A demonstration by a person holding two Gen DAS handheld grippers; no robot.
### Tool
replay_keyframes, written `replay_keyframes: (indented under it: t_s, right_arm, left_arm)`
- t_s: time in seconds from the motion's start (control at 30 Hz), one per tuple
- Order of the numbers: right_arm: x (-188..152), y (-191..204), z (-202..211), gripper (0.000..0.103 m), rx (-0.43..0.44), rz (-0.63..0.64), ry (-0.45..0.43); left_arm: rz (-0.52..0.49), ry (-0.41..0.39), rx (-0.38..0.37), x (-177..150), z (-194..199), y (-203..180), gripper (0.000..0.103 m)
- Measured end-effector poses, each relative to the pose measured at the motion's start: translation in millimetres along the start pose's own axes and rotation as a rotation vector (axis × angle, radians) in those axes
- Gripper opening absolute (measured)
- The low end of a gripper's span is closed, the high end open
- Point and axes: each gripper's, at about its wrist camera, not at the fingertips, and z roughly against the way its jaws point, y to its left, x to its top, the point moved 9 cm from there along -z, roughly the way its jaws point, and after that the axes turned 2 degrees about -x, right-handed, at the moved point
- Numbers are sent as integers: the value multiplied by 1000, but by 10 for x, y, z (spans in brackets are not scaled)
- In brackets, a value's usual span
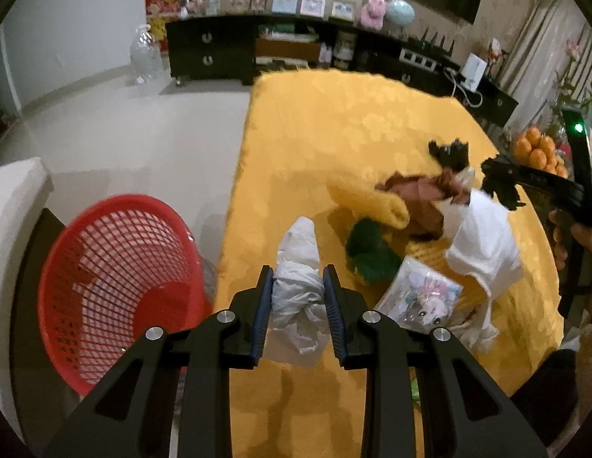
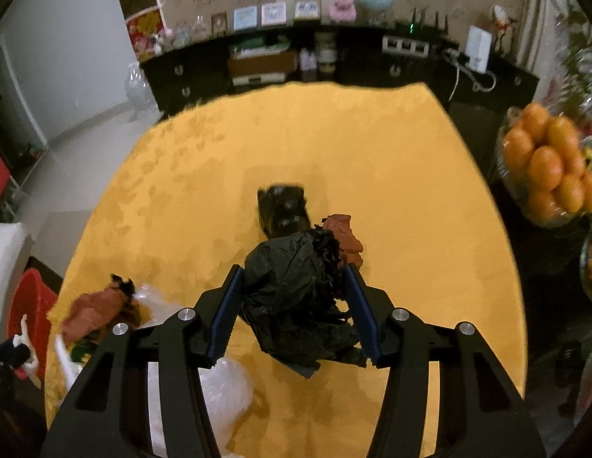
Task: Collect trash
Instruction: 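Grasp the black plastic bag with the right gripper while the left gripper lifts the tissue, then carry tissue and black bag over the red wastebasket and open both grippers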
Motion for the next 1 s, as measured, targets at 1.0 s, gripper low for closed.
replay_keyframes:
  t_s: [1.0]
  right_arm:
    - [-117,2566,957,52,342,348,-71]
  left_arm:
    - [255,-109,231,-188,993,1577,26]
